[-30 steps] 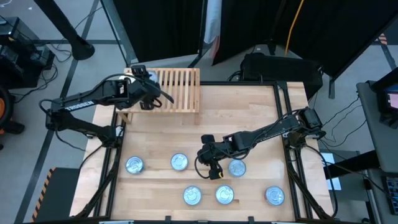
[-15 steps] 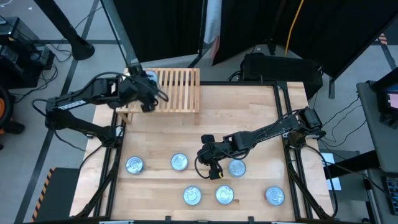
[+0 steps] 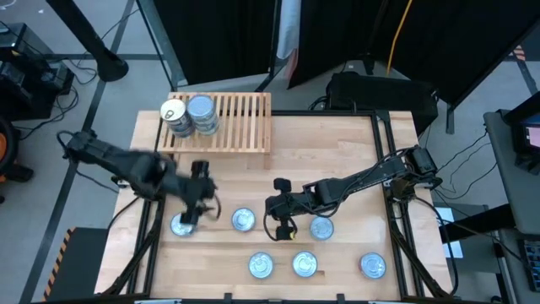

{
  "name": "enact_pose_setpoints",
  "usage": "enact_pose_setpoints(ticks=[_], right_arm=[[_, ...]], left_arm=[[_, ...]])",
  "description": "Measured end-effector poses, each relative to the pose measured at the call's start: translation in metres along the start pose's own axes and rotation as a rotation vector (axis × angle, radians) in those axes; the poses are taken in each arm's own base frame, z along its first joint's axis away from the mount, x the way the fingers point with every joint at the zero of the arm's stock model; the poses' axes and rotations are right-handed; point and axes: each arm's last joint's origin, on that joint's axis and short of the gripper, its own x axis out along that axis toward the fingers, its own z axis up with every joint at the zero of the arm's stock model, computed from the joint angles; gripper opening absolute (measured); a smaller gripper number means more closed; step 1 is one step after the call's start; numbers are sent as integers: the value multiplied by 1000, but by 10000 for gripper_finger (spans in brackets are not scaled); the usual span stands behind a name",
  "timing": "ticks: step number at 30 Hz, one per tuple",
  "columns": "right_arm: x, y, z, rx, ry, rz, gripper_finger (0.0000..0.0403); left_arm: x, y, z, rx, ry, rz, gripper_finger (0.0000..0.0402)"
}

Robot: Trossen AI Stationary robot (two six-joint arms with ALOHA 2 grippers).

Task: Stack canned seafood by type on shelf
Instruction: Put the top left light blue can on the shelf

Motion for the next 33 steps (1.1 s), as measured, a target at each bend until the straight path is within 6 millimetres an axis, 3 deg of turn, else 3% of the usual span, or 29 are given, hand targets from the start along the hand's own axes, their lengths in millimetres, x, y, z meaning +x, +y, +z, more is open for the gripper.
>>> enact_pose_setpoints(ticks=[8, 16, 21, 24, 29, 33], right_arm=[[7, 20, 0, 77, -67, -1, 0], [37, 48, -18, 107, -54, 21, 0], [36, 61, -24, 108, -18, 87, 0], [35, 65, -25, 64, -20, 89, 0], [36, 63, -26, 16, -8, 82, 0], [36, 59, -29, 12, 24, 67, 0]], left_arm=[[42, -64, -40, 76, -138, 104, 289], [62, -84, -56, 41, -259, 56, 250], [57, -89, -72, -229, -82, -28, 226], [52, -85, -86, -360, 35, 47, 213], [46, -79, -116, -463, 341, 186, 185], [45, -88, -121, -466, 392, 151, 152]])
